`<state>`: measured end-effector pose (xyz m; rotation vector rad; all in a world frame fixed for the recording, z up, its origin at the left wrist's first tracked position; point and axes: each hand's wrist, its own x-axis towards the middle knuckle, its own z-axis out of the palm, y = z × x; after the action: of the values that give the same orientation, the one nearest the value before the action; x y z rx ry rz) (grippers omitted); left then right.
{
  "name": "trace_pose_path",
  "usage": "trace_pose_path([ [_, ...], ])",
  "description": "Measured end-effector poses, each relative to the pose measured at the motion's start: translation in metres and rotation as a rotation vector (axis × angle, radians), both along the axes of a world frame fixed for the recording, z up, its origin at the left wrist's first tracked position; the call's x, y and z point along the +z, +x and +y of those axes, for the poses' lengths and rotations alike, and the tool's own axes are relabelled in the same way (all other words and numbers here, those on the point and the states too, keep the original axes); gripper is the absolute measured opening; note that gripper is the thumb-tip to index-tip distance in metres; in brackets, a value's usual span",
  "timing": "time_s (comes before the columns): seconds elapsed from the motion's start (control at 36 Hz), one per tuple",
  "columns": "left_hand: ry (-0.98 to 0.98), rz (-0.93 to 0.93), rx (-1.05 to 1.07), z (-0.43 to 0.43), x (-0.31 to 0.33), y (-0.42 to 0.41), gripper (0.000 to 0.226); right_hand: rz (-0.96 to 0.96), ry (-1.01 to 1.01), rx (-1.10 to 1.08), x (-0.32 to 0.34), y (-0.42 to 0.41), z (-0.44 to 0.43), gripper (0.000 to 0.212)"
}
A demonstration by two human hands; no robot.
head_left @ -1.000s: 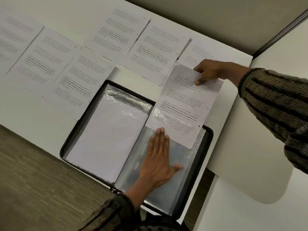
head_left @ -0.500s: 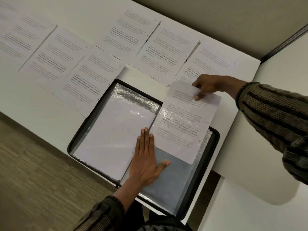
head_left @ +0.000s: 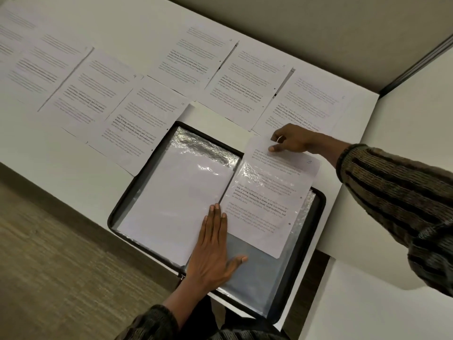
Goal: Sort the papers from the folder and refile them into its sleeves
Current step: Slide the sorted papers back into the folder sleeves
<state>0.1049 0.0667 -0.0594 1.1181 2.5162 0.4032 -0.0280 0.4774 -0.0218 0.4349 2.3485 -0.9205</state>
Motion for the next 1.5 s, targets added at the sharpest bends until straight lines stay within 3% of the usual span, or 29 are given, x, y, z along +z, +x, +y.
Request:
trace_pose_path([
  [0.19, -0.031, -0.024, 0.002, -0.012, 0.005, 0.008, 0.118, 0.134, 0.166, 0.016, -0.008, 0.001, -0.027, 0.025],
  [0.53, -0.015, -0.014, 0.036, -0.028, 0.006, 0.019, 0.121, 0.132, 0.145, 0.049, -0.009, 0.011, -0.043, 0.015],
  [1.22, -0.023, -0.023, 0.03, -0.036, 0.007, 0.031, 0.122, 0.07, 0.064, 0.009, 0.0, 0.024, -0.05, 0.016],
  [1.31, -0.025, -0.023, 0.027, -0.035, 0.006, 0.032, 0.123, 0.049, 0.06, 0.032, 0.001, 0.027, -0.057, 0.025],
  [1.39, -0.023, -0.03, 0.036, -0.035, 0.006, 0.032, 0.124, 0.062, 0.045, -0.047, -0.002, 0.03, -0.061, 0.035],
  [1.5, -0.024, -0.04, 0.027, -0.037, 0.007, 0.032, 0.124, 0.103, 0.009, -0.163, -0.004, 0.037, -0.063, 0.029],
])
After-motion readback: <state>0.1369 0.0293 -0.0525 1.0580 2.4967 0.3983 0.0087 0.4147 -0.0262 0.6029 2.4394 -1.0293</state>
